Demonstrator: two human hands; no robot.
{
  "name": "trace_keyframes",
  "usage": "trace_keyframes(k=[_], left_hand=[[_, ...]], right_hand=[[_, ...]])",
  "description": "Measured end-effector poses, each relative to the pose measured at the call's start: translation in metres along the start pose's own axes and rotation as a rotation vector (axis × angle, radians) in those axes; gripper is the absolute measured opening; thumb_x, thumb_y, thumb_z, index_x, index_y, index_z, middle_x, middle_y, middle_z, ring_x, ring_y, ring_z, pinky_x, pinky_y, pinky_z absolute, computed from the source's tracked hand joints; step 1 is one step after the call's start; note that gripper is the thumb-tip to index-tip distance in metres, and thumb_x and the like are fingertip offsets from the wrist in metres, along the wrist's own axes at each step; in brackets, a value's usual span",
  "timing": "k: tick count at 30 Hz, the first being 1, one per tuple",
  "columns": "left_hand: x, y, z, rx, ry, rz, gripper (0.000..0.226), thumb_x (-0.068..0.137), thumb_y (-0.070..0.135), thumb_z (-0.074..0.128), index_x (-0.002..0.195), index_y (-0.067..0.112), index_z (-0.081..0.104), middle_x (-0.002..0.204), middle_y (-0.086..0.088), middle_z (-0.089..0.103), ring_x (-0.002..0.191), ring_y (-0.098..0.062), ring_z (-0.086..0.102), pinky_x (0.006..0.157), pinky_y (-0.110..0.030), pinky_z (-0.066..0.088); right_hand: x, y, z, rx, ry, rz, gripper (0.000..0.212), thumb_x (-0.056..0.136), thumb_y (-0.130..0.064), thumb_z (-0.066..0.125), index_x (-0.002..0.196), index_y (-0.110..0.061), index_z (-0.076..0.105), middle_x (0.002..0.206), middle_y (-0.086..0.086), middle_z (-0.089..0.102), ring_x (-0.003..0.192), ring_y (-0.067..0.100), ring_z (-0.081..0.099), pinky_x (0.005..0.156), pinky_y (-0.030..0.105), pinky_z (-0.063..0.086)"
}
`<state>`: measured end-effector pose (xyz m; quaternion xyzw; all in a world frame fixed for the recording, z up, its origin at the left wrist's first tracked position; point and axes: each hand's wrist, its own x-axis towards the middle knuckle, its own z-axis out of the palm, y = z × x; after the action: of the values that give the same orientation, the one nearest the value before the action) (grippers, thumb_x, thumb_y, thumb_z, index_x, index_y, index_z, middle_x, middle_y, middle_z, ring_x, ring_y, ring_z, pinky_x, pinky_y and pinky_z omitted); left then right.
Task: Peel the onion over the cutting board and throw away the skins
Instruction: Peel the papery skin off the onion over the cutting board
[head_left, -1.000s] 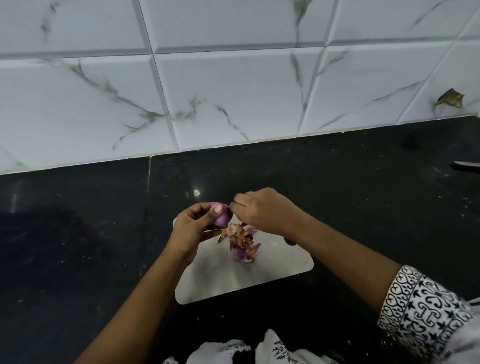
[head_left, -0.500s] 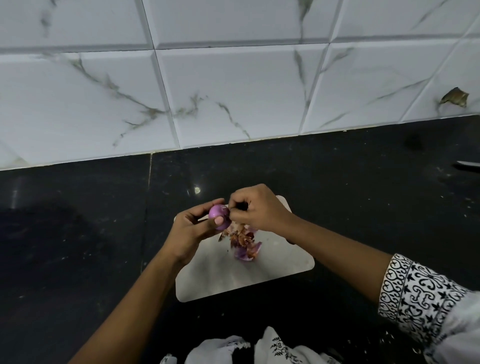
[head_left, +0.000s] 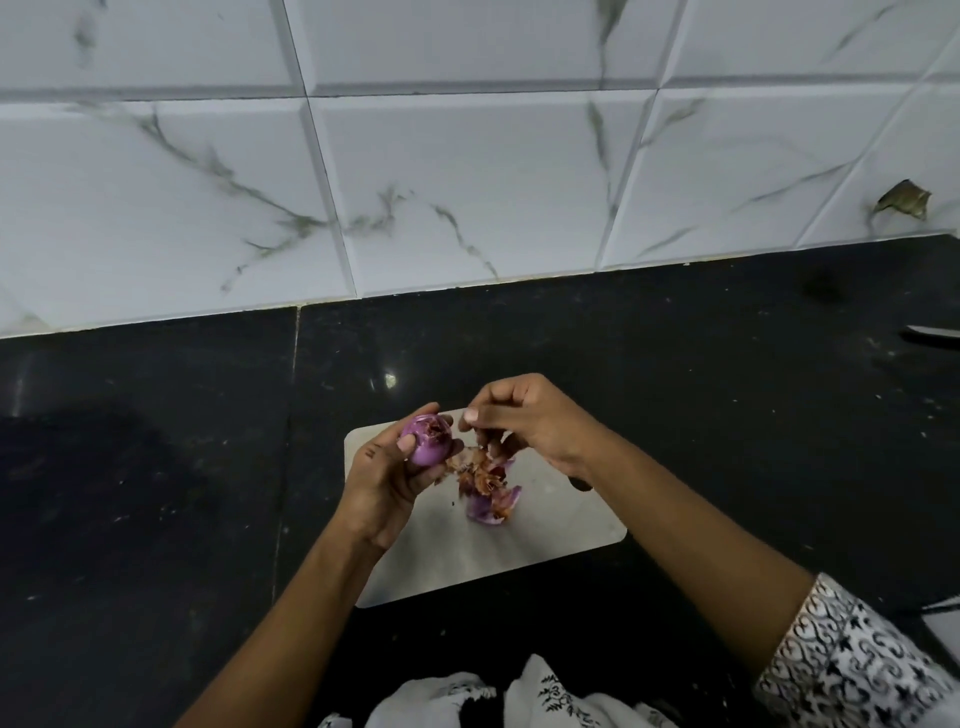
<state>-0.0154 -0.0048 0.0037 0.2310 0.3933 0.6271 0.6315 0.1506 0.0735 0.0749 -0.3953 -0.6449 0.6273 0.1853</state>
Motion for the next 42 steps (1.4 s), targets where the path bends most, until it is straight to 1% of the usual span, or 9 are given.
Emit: trace_keyframes(k=[3, 5, 9, 17, 25, 30, 36, 38, 42], left_hand=[[0.002, -0.002, -0.004, -0.075, 0.076, -0.061, 0.079, 0.033, 0.042, 0.092, 0.101, 0.01, 0.069, 0.092, -0.011, 0.074, 0.078, -0.023, 0.073, 0.056, -0.021, 0.058], [0.002, -0.005, -0.008, -0.111, 0.141, -0.111, 0.063, 0.051, 0.037, 0.085, 0.102, 0.005, 0.066, 0.089, -0.011, 0.075, 0.076, -0.022, 0.073, 0.057, -0.021, 0.058], [0.001, -0.007, -0.009, -0.113, 0.181, -0.197, 0.026, 0.088, 0.021, 0.052, 0.103, 0.002, 0.06, 0.084, -0.011, 0.075, 0.072, -0.021, 0.073, 0.055, -0.021, 0.058], [0.002, -0.012, -0.001, -0.034, 0.2, -0.23, 0.035, 0.084, 0.035, 0.055, 0.102, 0.006, 0.062, 0.08, -0.01, 0.075, 0.066, -0.017, 0.072, 0.063, -0.023, 0.057], [0.001, -0.008, 0.012, -0.053, 0.224, -0.329, 0.054, 0.078, 0.054, 0.054, 0.097, 0.005, 0.066, 0.071, -0.011, 0.073, 0.054, -0.011, 0.068, 0.05, -0.018, 0.056], [0.003, -0.001, 0.028, -0.236, 0.246, -0.355, 0.065, 0.064, 0.05, 0.065, 0.102, -0.003, 0.064, 0.078, -0.017, 0.073, 0.058, -0.015, 0.071, 0.058, -0.022, 0.058], [0.005, -0.004, 0.027, -0.274, 0.301, -0.51, 0.066, 0.071, 0.051, 0.068, 0.097, -0.009, 0.061, 0.082, -0.022, 0.072, 0.062, -0.022, 0.072, 0.066, -0.03, 0.057], [0.005, -0.005, 0.027, -0.223, 0.297, -0.531, 0.068, 0.072, 0.056, 0.065, 0.097, -0.008, 0.062, 0.082, -0.021, 0.073, 0.061, -0.023, 0.072, 0.063, -0.031, 0.059], [0.002, -0.007, 0.035, 0.08, 0.271, -0.514, 0.077, 0.073, 0.073, 0.049, 0.093, 0.001, 0.068, 0.076, -0.014, 0.074, 0.059, -0.02, 0.071, 0.049, -0.03, 0.058]], right_hand=[[0.001, 0.024, 0.009, -0.426, 0.168, -0.076, 0.007, 0.08, -0.015, 0.071, 0.078, -0.008, 0.069, 0.074, -0.003, 0.068, 0.067, 0.009, 0.065, 0.066, 0.029, 0.057], [0.004, 0.041, 0.014, -0.536, 0.24, -0.066, 0.013, 0.076, -0.019, 0.074, 0.075, -0.01, 0.065, 0.073, -0.004, 0.067, 0.071, 0.013, 0.065, 0.068, 0.031, 0.056], [0.01, 0.055, 0.016, -0.617, 0.267, -0.13, 0.006, 0.08, -0.011, 0.07, 0.085, -0.012, 0.067, 0.088, 0.0, 0.07, 0.077, 0.009, 0.062, 0.065, 0.013, 0.046], [0.008, 0.041, 0.015, -0.496, 0.146, -0.128, 0.039, 0.089, -0.023, 0.061, 0.127, -0.026, 0.055, 0.116, -0.002, 0.067, 0.107, 0.007, 0.059, 0.092, 0.027, 0.046], [0.025, 0.031, 0.013, -0.455, 0.077, -0.329, 0.011, 0.082, -0.019, 0.069, 0.09, -0.012, 0.068, 0.086, -0.008, 0.065, 0.083, 0.011, 0.063, 0.077, 0.032, 0.054], [0.032, 0.037, 0.018, 0.06, 0.198, -0.147, 0.016, 0.086, -0.014, 0.064, 0.071, -0.015, 0.058, 0.071, 0.0, 0.058, 0.069, 0.013, 0.057, 0.061, 0.025, 0.051], [0.028, 0.049, 0.02, 0.009, 0.358, 0.024, 0.015, 0.089, -0.025, 0.061, 0.091, -0.01, 0.061, 0.08, 0.002, 0.062, 0.072, 0.013, 0.06, 0.073, 0.036, 0.051], [0.021, 0.05, 0.019, 0.128, 0.251, -0.048, 0.019, 0.088, -0.021, 0.062, 0.106, -0.018, 0.058, 0.097, -0.004, 0.062, 0.085, 0.012, 0.064, 0.075, 0.028, 0.051], [0.009, 0.053, 0.022, -0.038, 0.043, -0.119, 0.045, 0.079, -0.018, 0.072, 0.121, -0.03, 0.059, 0.116, -0.004, 0.065, 0.097, 0.01, 0.065, 0.082, 0.022, 0.054]])
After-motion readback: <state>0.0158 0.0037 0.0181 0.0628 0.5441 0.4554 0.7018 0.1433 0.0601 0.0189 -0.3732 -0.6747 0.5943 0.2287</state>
